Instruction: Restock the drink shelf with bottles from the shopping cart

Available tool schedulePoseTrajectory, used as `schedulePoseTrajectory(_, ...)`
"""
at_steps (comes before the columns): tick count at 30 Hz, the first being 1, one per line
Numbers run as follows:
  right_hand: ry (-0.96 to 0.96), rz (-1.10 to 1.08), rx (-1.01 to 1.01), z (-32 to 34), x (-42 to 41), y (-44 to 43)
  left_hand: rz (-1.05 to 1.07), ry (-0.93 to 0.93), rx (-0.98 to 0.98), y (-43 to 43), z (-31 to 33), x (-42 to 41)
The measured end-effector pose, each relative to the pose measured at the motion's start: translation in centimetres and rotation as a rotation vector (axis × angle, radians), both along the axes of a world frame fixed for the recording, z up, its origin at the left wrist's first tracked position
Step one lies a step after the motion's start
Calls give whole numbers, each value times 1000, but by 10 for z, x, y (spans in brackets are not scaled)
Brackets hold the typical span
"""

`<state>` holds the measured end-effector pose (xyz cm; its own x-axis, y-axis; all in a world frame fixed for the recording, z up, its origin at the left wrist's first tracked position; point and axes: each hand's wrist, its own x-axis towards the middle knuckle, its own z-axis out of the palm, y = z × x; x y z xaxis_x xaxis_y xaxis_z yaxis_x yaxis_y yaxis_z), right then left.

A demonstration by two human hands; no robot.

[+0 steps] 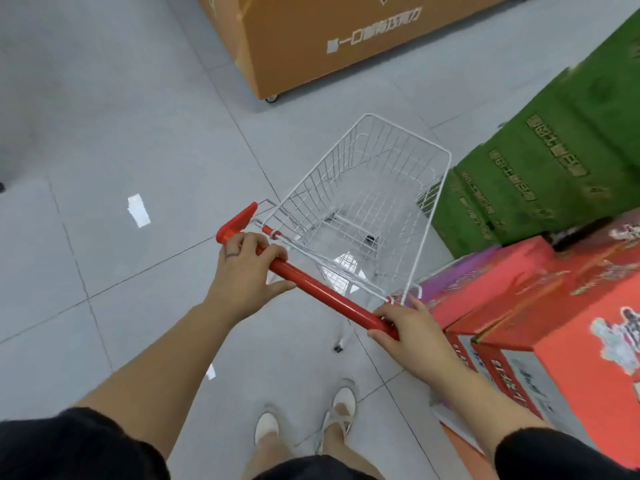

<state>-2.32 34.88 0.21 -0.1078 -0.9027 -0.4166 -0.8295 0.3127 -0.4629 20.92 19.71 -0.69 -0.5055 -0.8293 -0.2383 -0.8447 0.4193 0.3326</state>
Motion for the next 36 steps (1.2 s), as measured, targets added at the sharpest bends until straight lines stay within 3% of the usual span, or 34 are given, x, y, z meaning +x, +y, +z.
schedulePoseTrajectory(15, -10, -484, 140, 15, -35, -16, -441, 35, 79, -97, -6, -124)
schedulePoseTrajectory(20, -26, -661, 183, 17, -37, -21, -592, 72, 23, -119, -7, -168)
schedulePoseTrajectory(25, -31, -694, 118, 13, -45, -34, -654, 61, 21, -141, -9, -189)
schedulePoseTrajectory(32, -61, -691, 176, 18, -55, -26, -671, 58, 0, -133, -13, -190)
schedulePoseTrajectory(36, -87, -712, 284, 17, -55, -31, -666, -73, 93, -130, 1, -195)
